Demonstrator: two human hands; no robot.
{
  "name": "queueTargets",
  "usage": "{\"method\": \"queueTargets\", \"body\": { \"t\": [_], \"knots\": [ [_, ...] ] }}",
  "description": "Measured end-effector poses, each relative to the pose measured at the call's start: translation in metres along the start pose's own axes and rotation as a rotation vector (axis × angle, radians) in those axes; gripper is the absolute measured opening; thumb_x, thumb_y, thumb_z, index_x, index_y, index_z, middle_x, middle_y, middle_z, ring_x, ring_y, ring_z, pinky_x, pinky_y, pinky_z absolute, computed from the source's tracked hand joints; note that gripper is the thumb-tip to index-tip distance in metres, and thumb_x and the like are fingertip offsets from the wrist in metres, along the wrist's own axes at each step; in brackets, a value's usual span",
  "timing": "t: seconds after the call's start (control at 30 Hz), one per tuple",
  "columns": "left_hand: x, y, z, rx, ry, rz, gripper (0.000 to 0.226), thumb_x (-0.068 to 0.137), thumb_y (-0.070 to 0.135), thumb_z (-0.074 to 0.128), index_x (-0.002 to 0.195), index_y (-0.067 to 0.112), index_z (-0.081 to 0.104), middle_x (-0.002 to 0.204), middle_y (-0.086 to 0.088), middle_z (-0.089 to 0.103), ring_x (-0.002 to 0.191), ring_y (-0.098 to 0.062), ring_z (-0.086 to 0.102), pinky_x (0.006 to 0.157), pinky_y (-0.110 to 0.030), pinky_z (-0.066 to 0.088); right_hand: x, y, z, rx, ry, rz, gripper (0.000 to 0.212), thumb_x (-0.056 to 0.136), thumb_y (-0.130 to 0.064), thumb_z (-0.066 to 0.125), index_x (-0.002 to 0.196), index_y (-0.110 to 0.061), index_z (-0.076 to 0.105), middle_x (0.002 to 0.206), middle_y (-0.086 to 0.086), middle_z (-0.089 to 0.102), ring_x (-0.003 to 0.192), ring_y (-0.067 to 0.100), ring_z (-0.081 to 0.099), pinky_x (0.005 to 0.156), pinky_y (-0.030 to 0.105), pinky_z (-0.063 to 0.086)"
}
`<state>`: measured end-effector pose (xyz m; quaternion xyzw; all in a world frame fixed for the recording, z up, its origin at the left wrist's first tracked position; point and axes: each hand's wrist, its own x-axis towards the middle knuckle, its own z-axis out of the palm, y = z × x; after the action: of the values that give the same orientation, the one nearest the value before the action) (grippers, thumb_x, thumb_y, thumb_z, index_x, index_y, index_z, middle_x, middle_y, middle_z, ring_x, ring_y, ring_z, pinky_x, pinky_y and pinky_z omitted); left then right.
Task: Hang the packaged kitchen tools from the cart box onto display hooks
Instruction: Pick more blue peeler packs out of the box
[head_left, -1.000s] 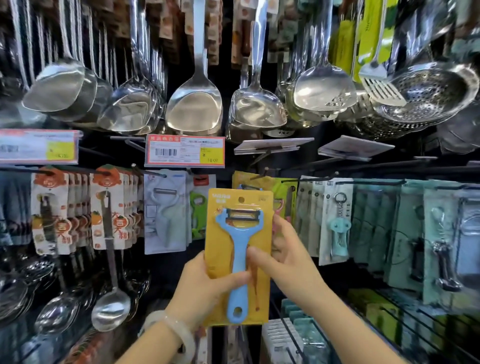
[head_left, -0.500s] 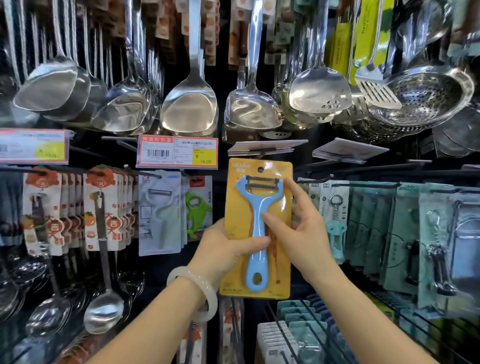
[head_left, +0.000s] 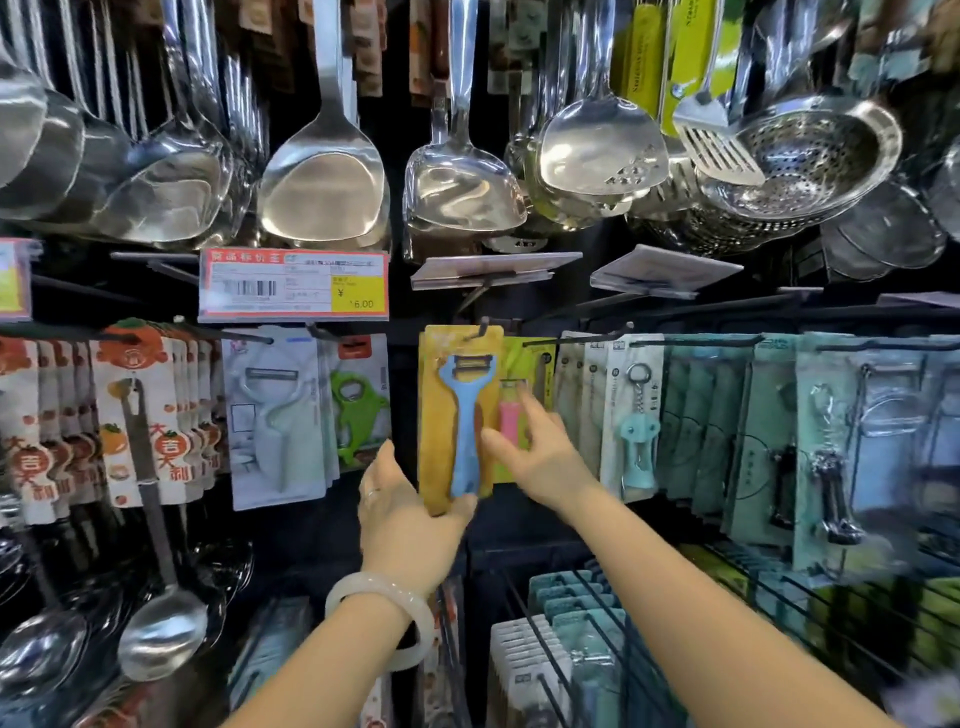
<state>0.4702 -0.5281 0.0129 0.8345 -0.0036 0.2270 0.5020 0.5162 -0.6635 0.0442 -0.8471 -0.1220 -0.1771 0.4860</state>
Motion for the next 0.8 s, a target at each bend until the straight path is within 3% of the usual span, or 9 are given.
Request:
{"method": "queueTargets", "body": {
  "t": [0.17, 0.3, 0.43, 0.6, 0.8],
  "knots": [
    [-0.021, -0.007, 0.046, 0.488, -0.189, 0.247, 0.089, 0.090, 0.048, 0.049, 0.149, 0.015, -0.009, 0.157, -0.004, -0.020, 0.145, -0.019, -0.018, 0.118, -0.038, 0.001, -0.052, 0.059, -0.016, -0.481, 0.042, 0.025, 0.069, 0.094, -0.042, 0.046, 0.150, -0.025, 0.010, 0.156, 0.005, 0.013, 0.144, 0.025, 0.015, 0.115, 0.034, 0.019],
    [-0.054, 0.014, 0.111, 0.599, -0.419, 0.480, 0.083, 0.095, 0.043, 0.041, 0.148, 0.013, -0.014, 0.154, -0.005, -0.028, 0.141, -0.019, -0.027, 0.117, -0.039, -0.007, -0.119, 0.104, -0.060, -0.796, 0.094, 0.071, 0.064, 0.097, -0.043, 0.037, 0.150, -0.021, 0.010, 0.159, 0.010, -0.001, 0.147, 0.030, -0.005, 0.120, 0.044, 0.007],
    [-0.108, 0.057, 0.185, 0.614, -0.614, 0.713, 0.080, 0.097, 0.043, 0.037, 0.147, 0.014, -0.017, 0.153, -0.002, -0.031, 0.140, -0.016, -0.029, 0.116, -0.040, -0.011, -0.184, 0.142, -0.137, -1.052, 0.147, 0.244, 0.063, 0.098, -0.044, 0.034, 0.150, -0.023, 0.006, 0.159, 0.008, -0.008, 0.145, 0.033, -0.010, 0.117, 0.052, 0.003],
    [-0.195, 0.116, 0.281, 0.639, -0.835, 0.884, 0.081, 0.097, 0.043, 0.038, 0.147, 0.013, -0.017, 0.153, -0.004, -0.029, 0.142, -0.020, -0.027, 0.116, -0.044, -0.007, -0.282, 0.184, -0.258, -1.184, 0.070, 0.610, 0.071, 0.096, -0.051, 0.031, 0.149, -0.024, -0.007, 0.158, 0.006, -0.016, 0.145, 0.030, -0.014, 0.117, 0.050, -0.002],
    [-0.327, 0.189, 0.389, 0.629, -1.038, 1.048, 0.085, 0.094, 0.051, 0.037, 0.147, 0.013, -0.017, 0.154, -0.004, -0.028, 0.142, -0.020, -0.025, 0.117, -0.046, -0.005, -0.415, 0.217, -0.385, -1.185, 0.164, 0.947, 0.074, 0.095, -0.053, 0.033, 0.150, -0.023, -0.007, 0.159, 0.005, -0.011, 0.146, 0.029, -0.012, 0.117, 0.049, 0.000]
  ]
}}
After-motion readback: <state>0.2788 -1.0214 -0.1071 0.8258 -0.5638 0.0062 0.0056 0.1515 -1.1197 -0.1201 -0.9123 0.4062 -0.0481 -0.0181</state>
